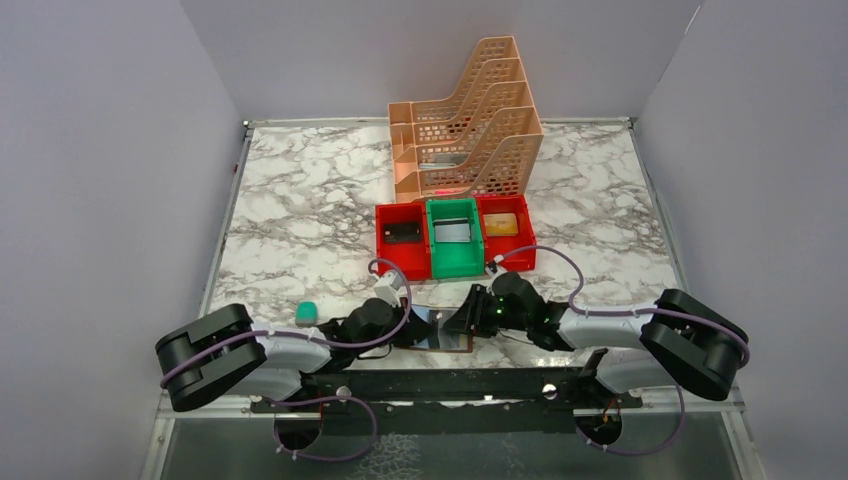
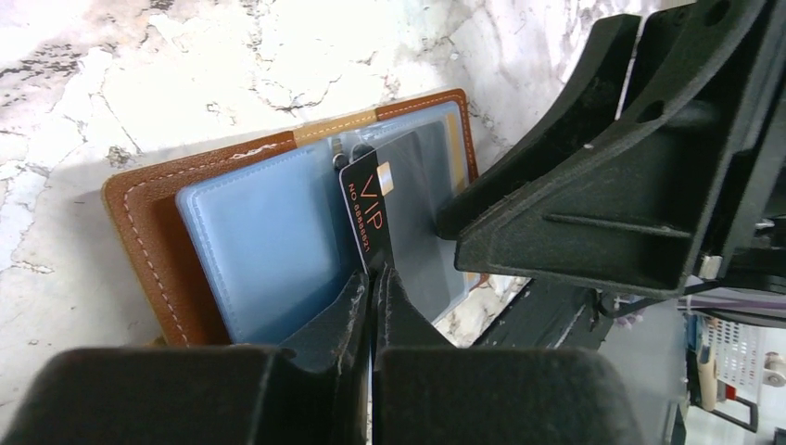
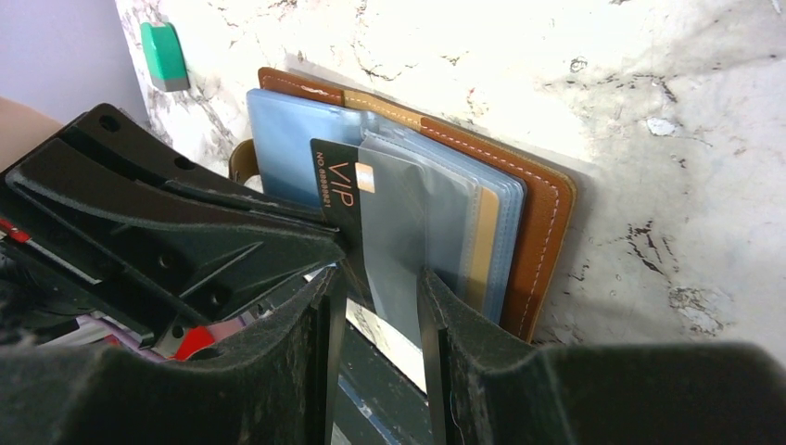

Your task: Take the credit cards out of the card holder

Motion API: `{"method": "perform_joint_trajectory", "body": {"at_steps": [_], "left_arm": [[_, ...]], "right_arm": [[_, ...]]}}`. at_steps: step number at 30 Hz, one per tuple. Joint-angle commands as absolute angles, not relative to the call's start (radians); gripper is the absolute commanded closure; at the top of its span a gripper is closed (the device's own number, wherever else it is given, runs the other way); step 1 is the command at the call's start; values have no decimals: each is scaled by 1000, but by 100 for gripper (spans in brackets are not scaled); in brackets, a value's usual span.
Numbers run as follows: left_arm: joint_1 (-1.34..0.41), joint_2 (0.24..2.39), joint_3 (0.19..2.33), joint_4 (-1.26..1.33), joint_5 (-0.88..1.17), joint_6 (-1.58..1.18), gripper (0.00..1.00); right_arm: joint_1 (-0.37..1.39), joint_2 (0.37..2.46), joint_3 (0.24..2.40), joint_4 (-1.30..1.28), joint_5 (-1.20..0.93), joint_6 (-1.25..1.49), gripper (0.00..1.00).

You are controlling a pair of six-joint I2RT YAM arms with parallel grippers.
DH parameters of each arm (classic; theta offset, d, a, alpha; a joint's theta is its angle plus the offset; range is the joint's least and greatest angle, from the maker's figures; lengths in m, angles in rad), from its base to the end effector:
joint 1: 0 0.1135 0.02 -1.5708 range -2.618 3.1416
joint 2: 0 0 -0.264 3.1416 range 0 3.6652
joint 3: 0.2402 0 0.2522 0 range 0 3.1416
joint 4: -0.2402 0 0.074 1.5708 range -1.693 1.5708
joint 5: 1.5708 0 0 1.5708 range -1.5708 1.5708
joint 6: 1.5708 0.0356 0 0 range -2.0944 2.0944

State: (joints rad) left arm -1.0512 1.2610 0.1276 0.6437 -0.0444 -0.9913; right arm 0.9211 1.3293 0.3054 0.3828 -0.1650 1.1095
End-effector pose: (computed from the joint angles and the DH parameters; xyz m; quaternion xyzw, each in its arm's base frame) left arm 0.0979 -0.1679 0.1169 0.0143 0.8572 -0.4288 0.2849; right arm 0.1302 0.1811 0.1265 0.0470 0.8904 0.4184 0.1730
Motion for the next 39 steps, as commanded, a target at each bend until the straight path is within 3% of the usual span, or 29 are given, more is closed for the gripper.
{"method": "perform_joint_trajectory", "body": {"at_steps": [1,12,18,31,39], "left_arm": [[-1072,1208,109,744,24,-1022,100],[-1072,1183,108,740,37,-1003,100],[-1072,1237,159,742,82,-989,83],[-1072,1290,179,790,100,-1006,73],[-1072,1333,127,902,49,-1139,75]], "right_arm": [[930,1358,260,219,-100,1088,60],[930,1317,276,196,-98,1050,57],[930,1329,277,204,-107,1056,57],[930,1368,267,237,-127,1069,58],[930,1374,259,255,-136,1075,58]]}}
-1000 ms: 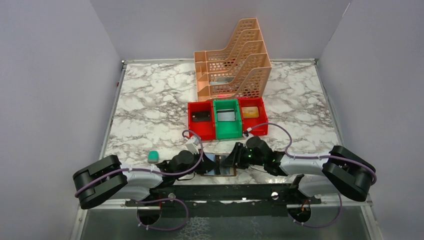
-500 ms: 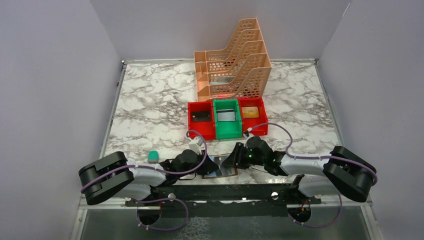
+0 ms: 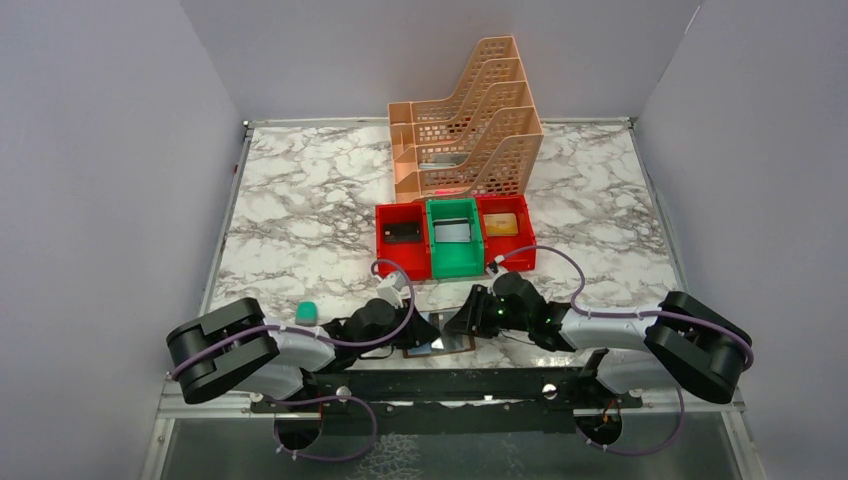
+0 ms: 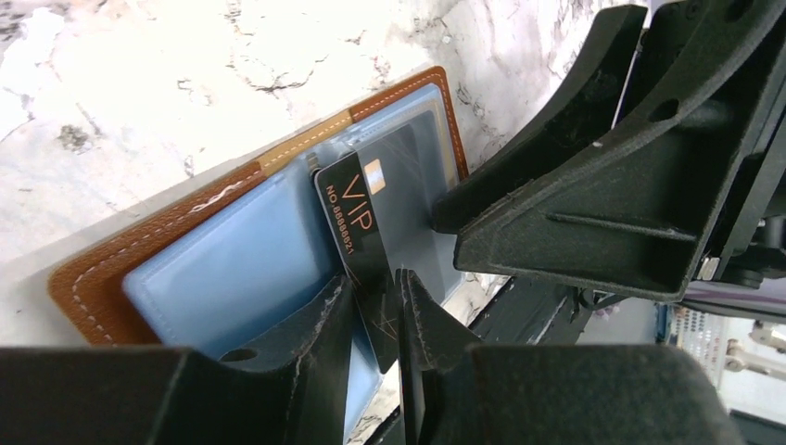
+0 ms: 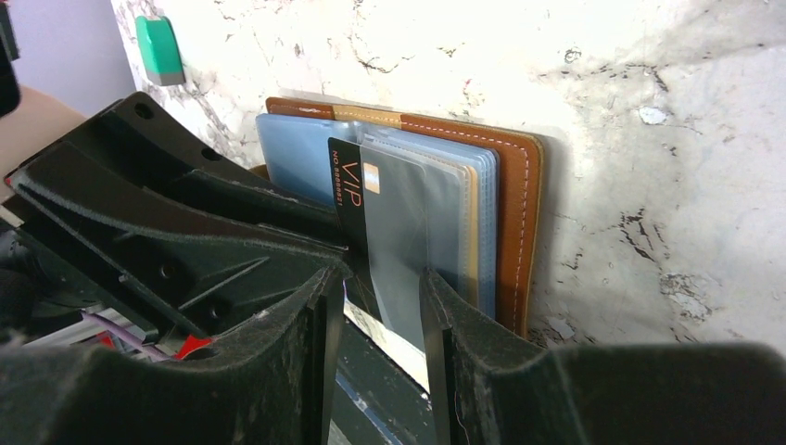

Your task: Take the credit cards out of the card holder

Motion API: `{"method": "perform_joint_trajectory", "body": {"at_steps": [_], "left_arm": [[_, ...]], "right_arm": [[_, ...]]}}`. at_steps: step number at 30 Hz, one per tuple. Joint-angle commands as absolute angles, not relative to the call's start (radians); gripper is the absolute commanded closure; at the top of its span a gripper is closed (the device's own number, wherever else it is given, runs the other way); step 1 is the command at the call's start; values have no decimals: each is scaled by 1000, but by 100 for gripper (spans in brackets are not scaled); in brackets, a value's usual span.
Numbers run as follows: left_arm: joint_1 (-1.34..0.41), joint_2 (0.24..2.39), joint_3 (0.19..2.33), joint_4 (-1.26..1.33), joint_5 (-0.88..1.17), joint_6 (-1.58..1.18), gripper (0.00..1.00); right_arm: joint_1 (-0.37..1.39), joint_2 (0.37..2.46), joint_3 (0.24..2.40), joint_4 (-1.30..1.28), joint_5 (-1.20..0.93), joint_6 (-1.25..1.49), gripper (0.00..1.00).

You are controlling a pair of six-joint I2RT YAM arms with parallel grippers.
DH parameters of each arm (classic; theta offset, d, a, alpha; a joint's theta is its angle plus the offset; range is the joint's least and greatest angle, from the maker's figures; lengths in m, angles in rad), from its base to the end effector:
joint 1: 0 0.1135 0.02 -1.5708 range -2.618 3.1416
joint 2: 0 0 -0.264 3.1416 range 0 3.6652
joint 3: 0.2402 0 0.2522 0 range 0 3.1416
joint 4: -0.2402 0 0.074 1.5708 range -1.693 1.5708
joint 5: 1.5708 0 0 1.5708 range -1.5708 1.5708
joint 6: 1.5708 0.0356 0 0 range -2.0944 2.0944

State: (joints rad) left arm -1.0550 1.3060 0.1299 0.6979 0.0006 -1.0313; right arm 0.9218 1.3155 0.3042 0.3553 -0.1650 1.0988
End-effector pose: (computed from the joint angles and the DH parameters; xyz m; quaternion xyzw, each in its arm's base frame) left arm 0.0975 -0.1721 0.1148 0.0103 0.8544 -0.4490 0.2614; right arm 0.1287 0.1793 0.1266 0.0428 0.8939 0.4121 0.1713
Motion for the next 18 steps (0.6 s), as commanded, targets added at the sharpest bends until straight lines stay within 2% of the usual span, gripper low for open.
{"method": "perform_joint_trajectory", "body": {"at_steps": [1,8,13,18], "left_arm": [[-1072,1341,120,925,46,-1155,76],[-1072,1411,111,1051,71,-1204,86],[-1072,1412,94,1081,58,-1198,100],[-1072,1375,64,1061,15,-1179,100]], "right_arm": [[929,1374,259,256,-137,1075,58],[930,1376,258,259,-137,1075,58],[929,1372,256,255,-130,1075,58],[930,1348,262,217,-91,1072,57]]}}
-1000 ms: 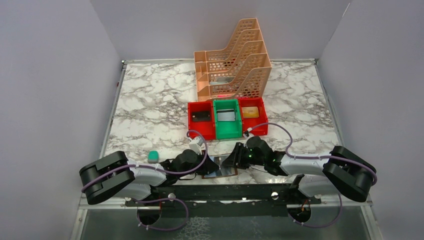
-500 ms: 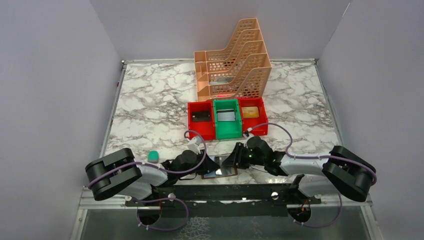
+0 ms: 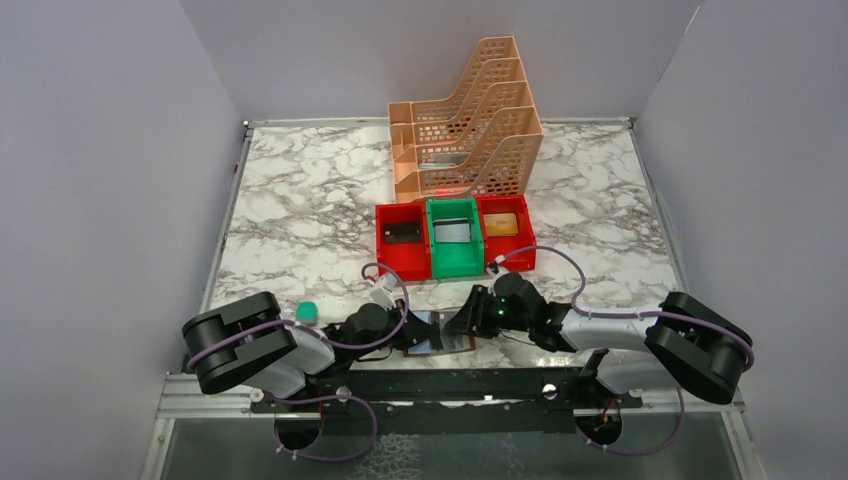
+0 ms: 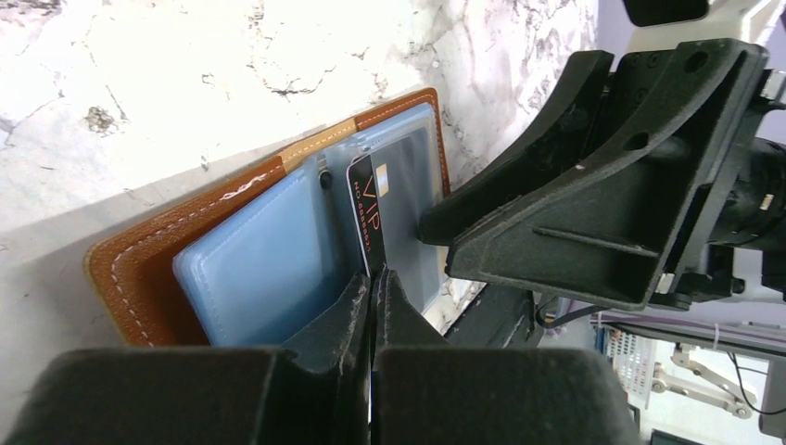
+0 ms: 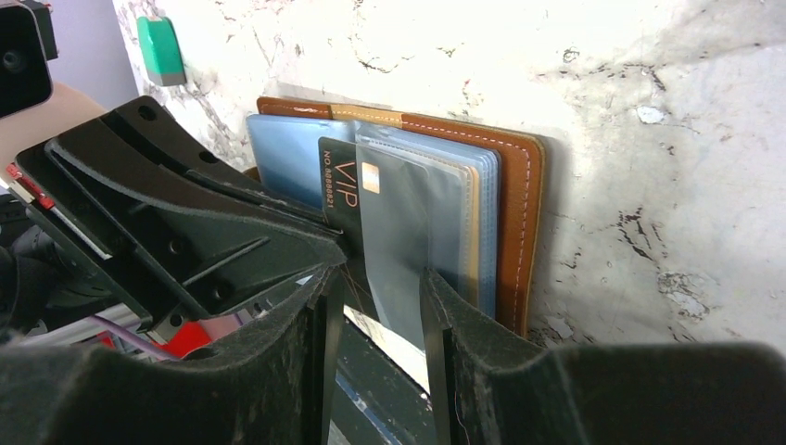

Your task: Take the credit cards out of the card holder

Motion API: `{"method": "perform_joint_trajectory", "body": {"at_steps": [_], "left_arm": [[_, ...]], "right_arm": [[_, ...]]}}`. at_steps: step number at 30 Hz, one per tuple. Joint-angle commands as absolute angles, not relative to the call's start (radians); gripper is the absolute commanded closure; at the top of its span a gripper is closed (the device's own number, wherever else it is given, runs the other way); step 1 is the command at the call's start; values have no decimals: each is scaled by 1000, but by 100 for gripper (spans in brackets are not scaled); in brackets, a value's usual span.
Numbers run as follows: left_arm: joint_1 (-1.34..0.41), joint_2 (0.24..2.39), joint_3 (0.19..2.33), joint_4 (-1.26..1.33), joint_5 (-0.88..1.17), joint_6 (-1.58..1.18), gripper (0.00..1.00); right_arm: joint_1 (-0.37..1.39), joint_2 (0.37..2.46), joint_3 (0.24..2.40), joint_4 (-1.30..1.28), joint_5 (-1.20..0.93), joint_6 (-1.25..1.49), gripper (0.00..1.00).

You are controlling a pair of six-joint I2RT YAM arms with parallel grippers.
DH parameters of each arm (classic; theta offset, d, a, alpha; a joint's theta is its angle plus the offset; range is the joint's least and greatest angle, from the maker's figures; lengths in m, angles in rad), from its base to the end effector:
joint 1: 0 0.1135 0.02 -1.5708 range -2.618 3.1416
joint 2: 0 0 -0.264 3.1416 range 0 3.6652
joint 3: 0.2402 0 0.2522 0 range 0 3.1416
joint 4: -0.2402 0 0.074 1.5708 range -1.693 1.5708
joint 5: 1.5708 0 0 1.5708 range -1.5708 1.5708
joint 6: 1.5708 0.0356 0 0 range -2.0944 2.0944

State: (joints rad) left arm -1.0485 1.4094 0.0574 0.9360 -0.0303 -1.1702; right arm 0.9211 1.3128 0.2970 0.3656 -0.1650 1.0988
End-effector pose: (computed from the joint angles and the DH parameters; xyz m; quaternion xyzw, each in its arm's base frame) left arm 0.0955 -0.1637 0.1037 -0.0592 0.8357 -0.4831 0.2544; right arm 0.1282 0.1784 0.1261 0.0428 0.8926 0.4142 0.1730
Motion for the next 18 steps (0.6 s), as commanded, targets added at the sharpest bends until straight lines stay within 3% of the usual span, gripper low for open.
{"method": "perform_joint_trajectory", "body": {"at_steps": [1,18], "left_arm": [[-1072,1367,61,1047,11,-1175,100],[-1067,1084,187,429,-74,-949,100]], "right_arm": [[930,1340,264,203,-79,1073,57],[930,1293,260,156,-31,1076,55]]}}
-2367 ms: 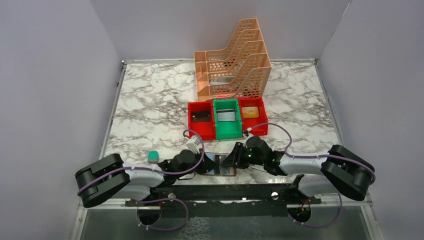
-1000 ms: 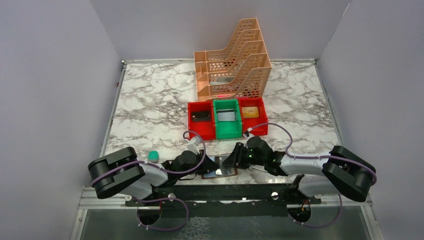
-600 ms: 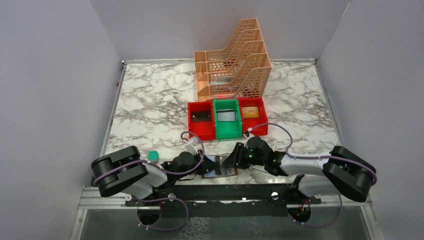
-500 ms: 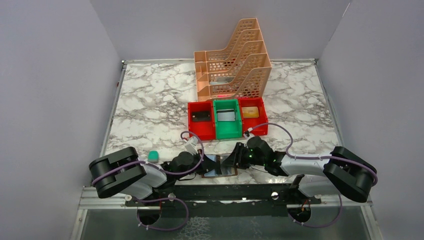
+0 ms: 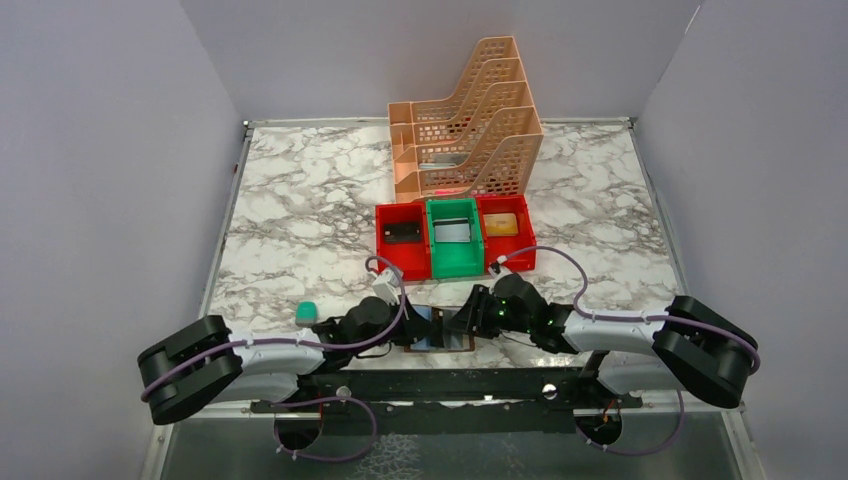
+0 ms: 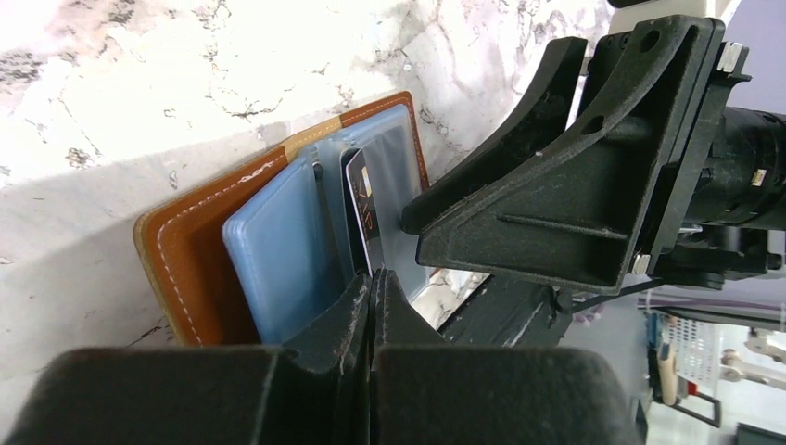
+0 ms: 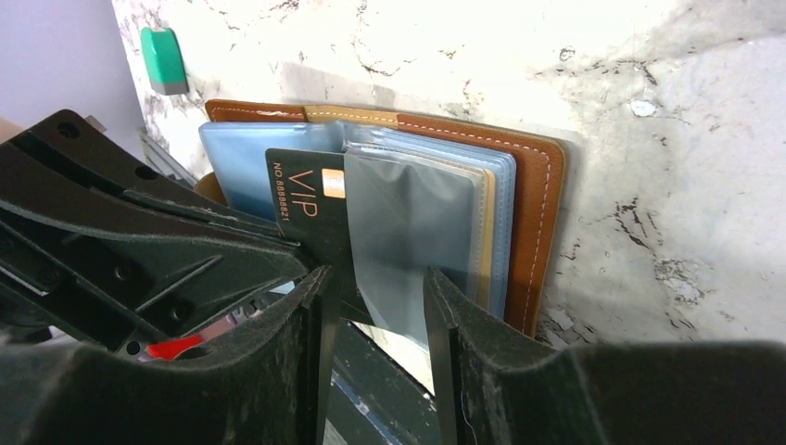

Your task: Take the credit cards out of the card holder

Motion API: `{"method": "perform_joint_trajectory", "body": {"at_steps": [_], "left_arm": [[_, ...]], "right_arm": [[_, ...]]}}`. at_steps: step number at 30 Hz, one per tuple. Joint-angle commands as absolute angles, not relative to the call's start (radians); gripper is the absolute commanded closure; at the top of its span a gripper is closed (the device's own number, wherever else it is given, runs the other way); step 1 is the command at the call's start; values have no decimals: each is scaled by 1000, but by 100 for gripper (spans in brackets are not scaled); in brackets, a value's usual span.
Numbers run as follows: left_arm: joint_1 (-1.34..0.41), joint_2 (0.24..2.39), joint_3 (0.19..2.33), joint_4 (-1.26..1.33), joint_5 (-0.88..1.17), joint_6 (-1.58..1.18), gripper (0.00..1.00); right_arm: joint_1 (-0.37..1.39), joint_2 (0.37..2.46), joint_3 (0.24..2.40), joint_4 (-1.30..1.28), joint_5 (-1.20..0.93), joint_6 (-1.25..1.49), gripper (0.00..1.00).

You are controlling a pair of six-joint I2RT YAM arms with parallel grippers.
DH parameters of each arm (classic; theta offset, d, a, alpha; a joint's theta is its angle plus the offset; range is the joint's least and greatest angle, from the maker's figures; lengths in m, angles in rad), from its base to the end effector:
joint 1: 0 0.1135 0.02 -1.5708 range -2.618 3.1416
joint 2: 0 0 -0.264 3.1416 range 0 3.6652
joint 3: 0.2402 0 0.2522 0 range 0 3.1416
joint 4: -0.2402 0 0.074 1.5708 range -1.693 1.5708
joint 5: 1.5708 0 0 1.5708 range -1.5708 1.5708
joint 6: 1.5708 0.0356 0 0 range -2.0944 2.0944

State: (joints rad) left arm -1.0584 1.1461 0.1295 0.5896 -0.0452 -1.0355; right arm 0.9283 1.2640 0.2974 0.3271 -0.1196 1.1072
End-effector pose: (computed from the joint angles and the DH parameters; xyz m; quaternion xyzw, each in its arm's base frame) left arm 0.0950 -0.1656 0.1320 -0.0026 0.8407 -0.4590 0.2871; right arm 0.1264 0.1759 0.1324 0.0530 0.8908 0.4094 0.1900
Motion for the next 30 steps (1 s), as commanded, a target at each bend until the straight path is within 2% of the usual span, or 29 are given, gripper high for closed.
{"method": "perform_joint_trajectory", "body": {"at_steps": [1,9,30], "left_arm": [[-1067,1070,199,394,-81,-936,100],[-1068,1001,335,75,-144,-807,100],[-1068,946,450,-20,-152,-563,100]], "right_arm": [[930,1293,262,155,-31,1075,55],[929,1278,288,139,-49,1050,55],[929,1055,308,41,-31,998,52]]}}
